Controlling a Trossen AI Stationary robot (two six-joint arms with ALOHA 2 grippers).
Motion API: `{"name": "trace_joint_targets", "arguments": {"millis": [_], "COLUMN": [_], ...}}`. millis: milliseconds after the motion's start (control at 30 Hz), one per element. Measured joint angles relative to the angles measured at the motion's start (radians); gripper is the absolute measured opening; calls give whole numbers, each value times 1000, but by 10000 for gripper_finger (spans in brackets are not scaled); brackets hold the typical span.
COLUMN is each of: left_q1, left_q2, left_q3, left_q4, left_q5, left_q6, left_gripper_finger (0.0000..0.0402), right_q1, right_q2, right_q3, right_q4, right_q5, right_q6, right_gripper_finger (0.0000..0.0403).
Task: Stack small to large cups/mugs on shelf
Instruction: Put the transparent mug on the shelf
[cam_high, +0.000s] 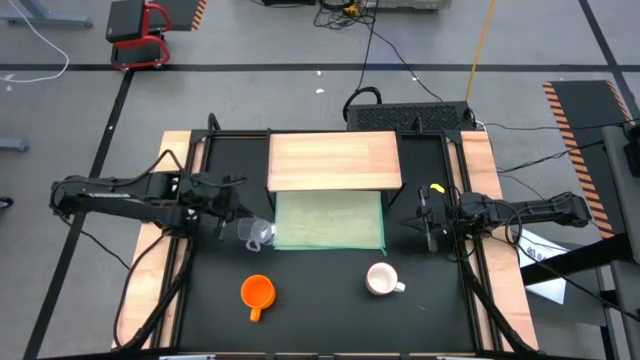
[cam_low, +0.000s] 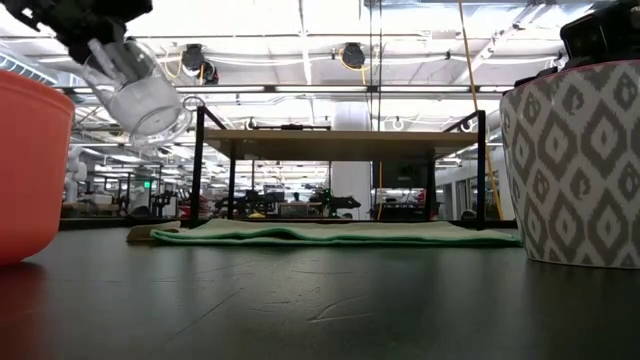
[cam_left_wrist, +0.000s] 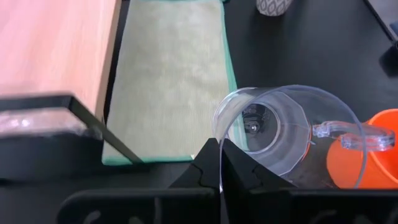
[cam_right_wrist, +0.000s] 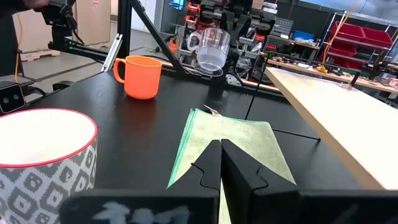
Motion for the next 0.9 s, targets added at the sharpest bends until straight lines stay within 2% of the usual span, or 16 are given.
{"name": "trace_joint_targets", "arguments": {"millis": [500,767,900], "left_q1": [1,-1,-23], "left_q2": [-99,-99,-99], "left_q3": [-73,-73,-92], "left_q4": [42,89,115], "left_q5": [-18,-104,-124], "left_q6": [-40,-133,-132], "left_gripper_finger": [0,0,0], "right_q1": [0,0,0], "right_q2": [0,0,0], "right_q3": [0,0,0], "right_q4": [-1,-2,-10], "right_q5": [0,0,0], "right_q6": [0,0,0], "right_gripper_finger": [0,0,0]}}
